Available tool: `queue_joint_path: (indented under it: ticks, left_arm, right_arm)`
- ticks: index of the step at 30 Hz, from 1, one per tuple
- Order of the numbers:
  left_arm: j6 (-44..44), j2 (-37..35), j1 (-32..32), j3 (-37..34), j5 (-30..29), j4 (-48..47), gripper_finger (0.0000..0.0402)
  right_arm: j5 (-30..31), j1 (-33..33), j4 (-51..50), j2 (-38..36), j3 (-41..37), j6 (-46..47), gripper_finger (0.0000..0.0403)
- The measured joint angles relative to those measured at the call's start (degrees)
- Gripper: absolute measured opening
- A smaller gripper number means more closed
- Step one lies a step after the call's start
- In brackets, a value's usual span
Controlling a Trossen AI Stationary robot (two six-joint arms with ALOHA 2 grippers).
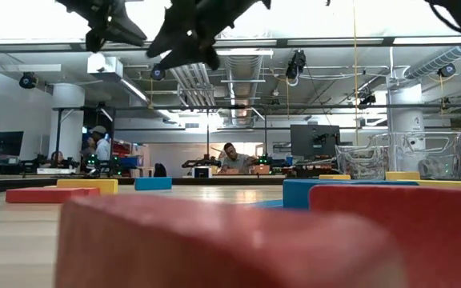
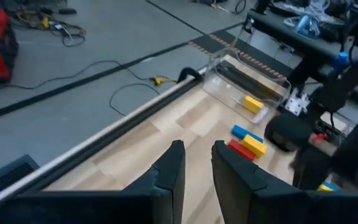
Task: Sort blocks
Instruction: Put the yellow block into the top transparent bin
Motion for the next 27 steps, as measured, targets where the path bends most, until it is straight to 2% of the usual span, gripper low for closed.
queue_joint_path:
  ticks: [8,18,27]
  left_arm:
    - [1.60,-2.91,1.35,2.04,0.04,-0.62,0.0059]
    - [1.64,-2.84,1.35,1.96,0.07,-3.26,0.0059]
    - [1.85,-2.63,1.30,1.90,0.07,-4.84,0.0059]
  right_arm:
    - [-5.85,-0.29,0.18,8.58,6.66,-1.53,0.0176]
    - [-11.47,-0.46,1.19,16.83,12.91,-3.42,0.0172]
    - [-11.74,0.18,-0.87,20.19,13.19,-5.61,0.0178]
